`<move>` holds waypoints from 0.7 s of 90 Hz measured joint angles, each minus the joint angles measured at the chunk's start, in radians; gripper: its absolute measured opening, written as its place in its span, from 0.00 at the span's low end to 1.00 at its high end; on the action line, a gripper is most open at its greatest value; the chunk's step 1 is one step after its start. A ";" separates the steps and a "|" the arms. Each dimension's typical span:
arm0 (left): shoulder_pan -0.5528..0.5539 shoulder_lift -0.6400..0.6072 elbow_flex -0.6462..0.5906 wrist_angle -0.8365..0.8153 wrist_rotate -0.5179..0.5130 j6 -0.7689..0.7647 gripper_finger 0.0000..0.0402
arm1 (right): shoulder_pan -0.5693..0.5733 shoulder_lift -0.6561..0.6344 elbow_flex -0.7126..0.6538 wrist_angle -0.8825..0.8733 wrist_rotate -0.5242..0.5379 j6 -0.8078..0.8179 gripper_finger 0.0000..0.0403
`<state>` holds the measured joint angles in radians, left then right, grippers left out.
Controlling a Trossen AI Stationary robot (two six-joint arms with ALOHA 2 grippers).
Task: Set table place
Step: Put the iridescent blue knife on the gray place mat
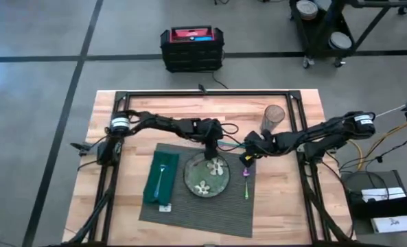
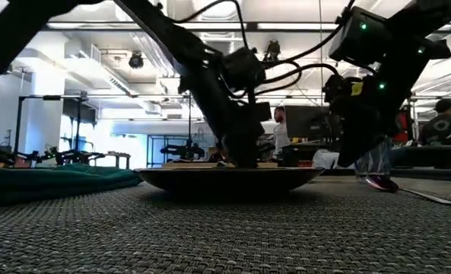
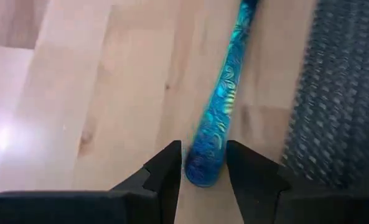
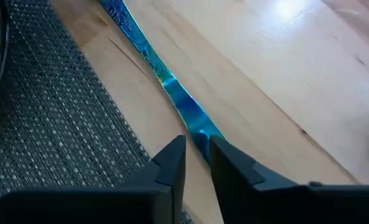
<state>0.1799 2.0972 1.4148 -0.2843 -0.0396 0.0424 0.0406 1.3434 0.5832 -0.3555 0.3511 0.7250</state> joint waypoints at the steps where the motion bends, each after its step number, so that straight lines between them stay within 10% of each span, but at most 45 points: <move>1: 0.001 0.003 0.001 0.001 0.000 0.000 0.28 | 0.000 0.000 0.000 0.000 0.000 -0.003 0.12; 63: 0.042 -0.103 -0.054 -0.341 -0.017 0.006 0.28 | -0.003 -0.007 0.054 -0.011 -0.067 -0.038 0.11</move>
<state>0.2218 1.9938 1.3605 -0.6250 -0.0565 0.0486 0.0372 1.3365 0.6376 -0.3666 0.2844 0.6868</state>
